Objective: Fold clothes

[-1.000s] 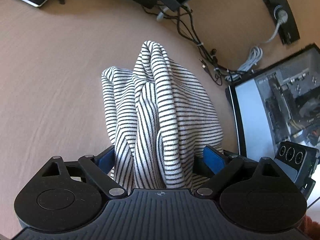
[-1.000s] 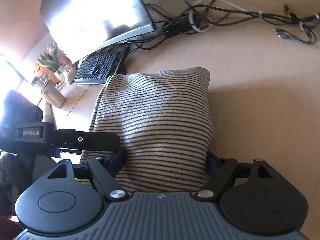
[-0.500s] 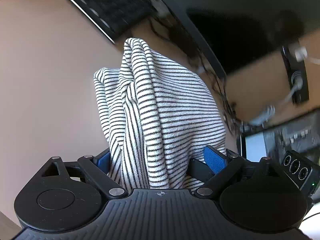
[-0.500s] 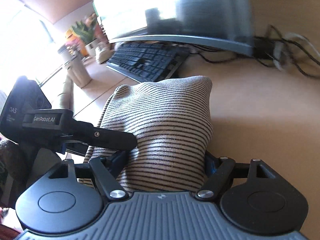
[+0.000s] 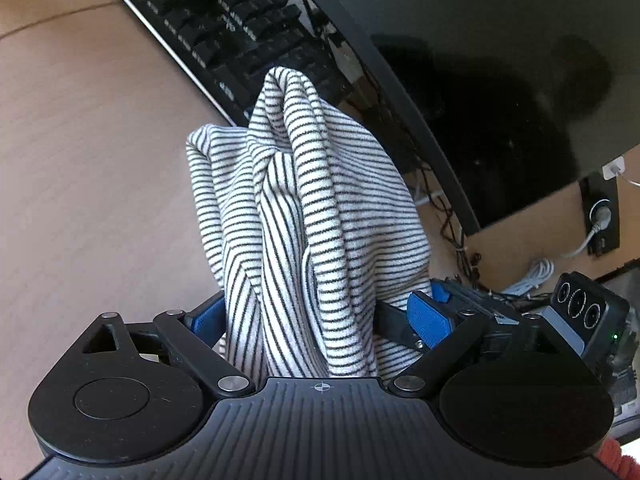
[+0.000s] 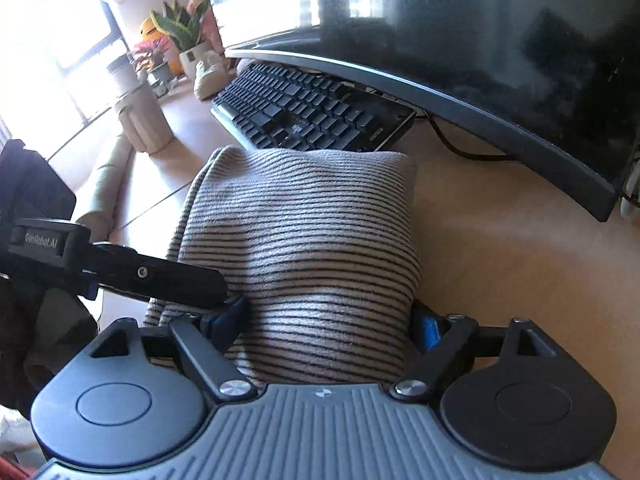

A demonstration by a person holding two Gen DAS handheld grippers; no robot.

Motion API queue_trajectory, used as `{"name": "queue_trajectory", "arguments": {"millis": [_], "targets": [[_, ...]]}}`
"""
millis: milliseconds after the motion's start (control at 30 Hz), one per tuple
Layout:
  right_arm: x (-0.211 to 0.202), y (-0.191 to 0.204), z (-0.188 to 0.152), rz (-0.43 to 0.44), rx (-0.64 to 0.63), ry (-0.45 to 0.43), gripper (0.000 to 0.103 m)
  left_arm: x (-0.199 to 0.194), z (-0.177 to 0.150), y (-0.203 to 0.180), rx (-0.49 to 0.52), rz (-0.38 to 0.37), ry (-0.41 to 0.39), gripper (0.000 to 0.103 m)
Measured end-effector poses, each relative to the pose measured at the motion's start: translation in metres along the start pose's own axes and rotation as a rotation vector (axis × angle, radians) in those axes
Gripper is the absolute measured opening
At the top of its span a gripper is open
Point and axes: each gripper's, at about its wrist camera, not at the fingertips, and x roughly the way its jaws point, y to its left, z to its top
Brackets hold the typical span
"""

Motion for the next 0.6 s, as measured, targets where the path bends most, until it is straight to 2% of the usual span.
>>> {"name": "queue_trajectory", "arguments": {"millis": [100, 200, 300, 400, 500, 567, 600], "targets": [[-0.006, 0.008, -0.002, -0.047, -0.051, -0.015, 0.086, -0.006, -0.004, -0.010, 0.048, 0.029, 0.001, 0.094], [-0.011, 0.022, -0.004, -0.133, -0.135, -0.051, 0.087, -0.032, -0.001, -0.035, 0.165, 0.075, -0.096, 0.093], [-0.013, 0.041, -0.010, -0.211, -0.256, -0.065, 0.087, -0.057, 0.020, -0.069, 0.274, 0.068, -0.227, 0.093], [-0.009, 0.059, -0.015, -0.282, -0.333, -0.066, 0.087, -0.057, 0.044, -0.080, 0.300, -0.058, -0.201, 0.093], [-0.015, 0.073, -0.018, -0.346, -0.405, -0.083, 0.087, -0.028, 0.057, -0.067, 0.252, -0.027, -0.125, 0.088], [-0.026, 0.081, -0.020, -0.356, -0.434, -0.112, 0.087, -0.008, 0.055, -0.050, 0.236, 0.065, -0.078, 0.074], [-0.034, 0.085, -0.021, -0.350, -0.443, -0.131, 0.087, -0.006, 0.053, -0.043, 0.222, 0.063, -0.078, 0.073]]}}
